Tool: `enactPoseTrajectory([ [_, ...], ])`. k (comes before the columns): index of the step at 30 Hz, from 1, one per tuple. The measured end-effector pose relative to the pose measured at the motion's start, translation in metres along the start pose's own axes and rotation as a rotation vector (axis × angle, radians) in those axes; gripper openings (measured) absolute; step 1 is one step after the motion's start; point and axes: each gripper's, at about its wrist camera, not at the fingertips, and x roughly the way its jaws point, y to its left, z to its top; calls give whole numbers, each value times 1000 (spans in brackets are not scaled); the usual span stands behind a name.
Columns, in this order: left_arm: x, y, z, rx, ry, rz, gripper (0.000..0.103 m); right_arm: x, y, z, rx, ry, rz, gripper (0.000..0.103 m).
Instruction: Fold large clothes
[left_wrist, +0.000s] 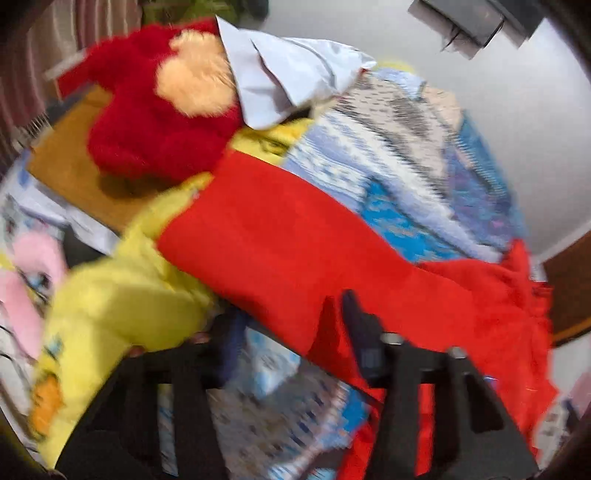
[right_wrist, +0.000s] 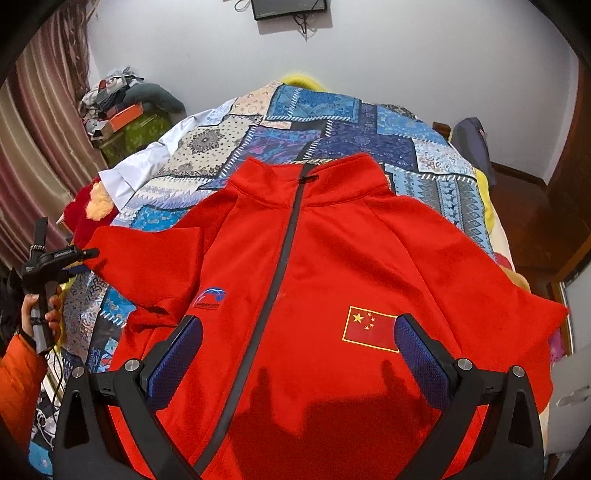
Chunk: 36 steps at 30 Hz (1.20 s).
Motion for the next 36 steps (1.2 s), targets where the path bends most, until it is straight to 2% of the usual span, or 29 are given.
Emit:
enactPoseTrajectory([
  [2, -2, -11, 5, 75, -44, 135, 8, 1, -2, -1, 6, 2, -2, 103],
  [3, -6, -16, 6, 107, -68, 168, 3, 0, -4, -1, 7, 1, -6, 103],
  [4, -12, -25, 7, 141, -99, 200, 2, -1, -6, -1, 8, -2, -13, 103],
  [5, -22, -34, 9, 161, -132, 198, 2, -3, -8, -2, 9, -6, -19, 103],
  [8, -53, -62, 14, 208, -216, 158, 2, -12, -17, -3, 12, -27, -43, 103],
  [12, -109, -128, 11, 343, -362, 103, 2, -27, -35, -4, 47, -59, -52, 103],
  [16, -163, -210, -5, 482, -475, -17, 2, -47, -57, -9, 109, -96, -42, 103],
  [19, -192, -270, -25, 576, -496, -144, 2, -63, -74, -14, 143, -122, -40, 103],
  [21, -202, -311, -44, 642, -475, -234, 2, -74, -85, -19, 159, -139, -49, 103],
  [25, -187, -382, -85, 768, -376, -329, 2, -97, -109, -28, 163, -179, -102, 103],
  [27, -170, -412, -111, 839, -325, -345, 2, -110, -120, -33, 154, -200, -136, 103],
  [29, -142, -438, -144, 914, -235, -362, 2, -123, -132, -41, 150, -215, -177, 103],
  [34, -81, -461, -225, 1045, -25, -360, 2, -133, -157, -62, 173, -193, -217, 103],
  [36, -61, -465, -253, 1094, 82, -334, 3, -131, -165, -70, 181, -172, -228, 103],
])
